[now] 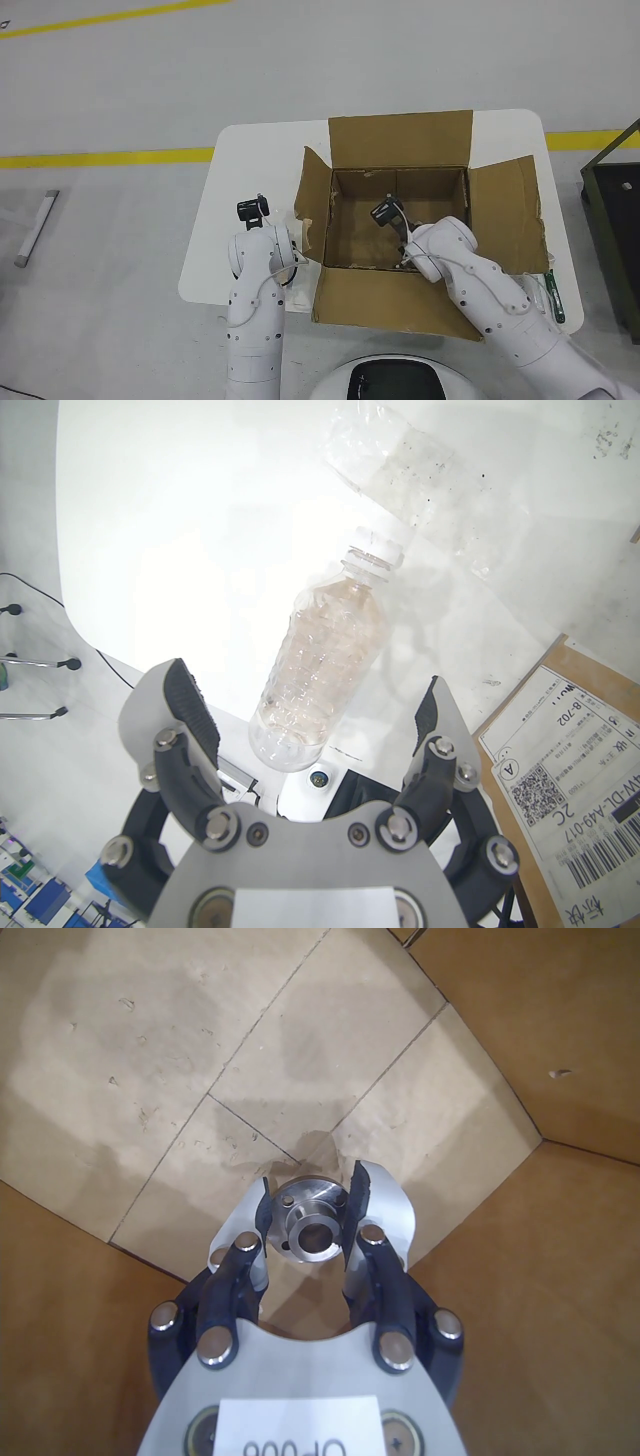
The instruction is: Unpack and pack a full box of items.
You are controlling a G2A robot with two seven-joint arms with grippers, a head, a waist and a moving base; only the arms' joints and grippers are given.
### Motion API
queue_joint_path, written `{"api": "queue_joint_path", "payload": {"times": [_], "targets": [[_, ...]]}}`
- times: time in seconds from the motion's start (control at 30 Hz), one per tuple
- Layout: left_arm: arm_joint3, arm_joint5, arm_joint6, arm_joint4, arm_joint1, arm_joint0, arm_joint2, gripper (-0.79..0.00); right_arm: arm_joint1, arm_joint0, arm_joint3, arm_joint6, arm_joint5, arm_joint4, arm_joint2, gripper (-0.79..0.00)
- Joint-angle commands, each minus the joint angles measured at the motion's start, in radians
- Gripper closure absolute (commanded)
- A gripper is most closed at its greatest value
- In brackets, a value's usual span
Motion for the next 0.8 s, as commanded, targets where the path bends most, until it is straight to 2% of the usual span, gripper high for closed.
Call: {"api": "queue_joint_path", "payload": {"times": [0.0, 0.17, 0.53, 0.7, 0.77], "targets": [[0.0, 0.0, 0.0, 0.0, 0.0, 0.0, 0.0, -0.785, -0.001, 0.001, -0.004, 0.001, -0.003, 0.006, 0.004, -0.329], [0.0, 0.0, 0.0, 0.0, 0.0, 0.0, 0.0, -0.785, -0.001, -0.005, -0.03, 0.013, -0.017, 0.007, 0.016, -0.339], [0.0, 0.0, 0.0, 0.0, 0.0, 0.0, 0.0, -0.785, -0.006, -0.007, 0.004, 0.017, -0.036, 0.0, 0.016, -0.348], [0.0, 0.0, 0.0, 0.0, 0.0, 0.0, 0.0, -0.785, -0.009, -0.004, 0.016, 0.015, -0.04, -0.001, 0.016, -0.326], [0.0, 0.0, 0.0, 0.0, 0.0, 0.0, 0.0, -0.785, -0.011, -0.004, 0.022, 0.011, -0.042, -0.001, 0.016, -0.286]]}}
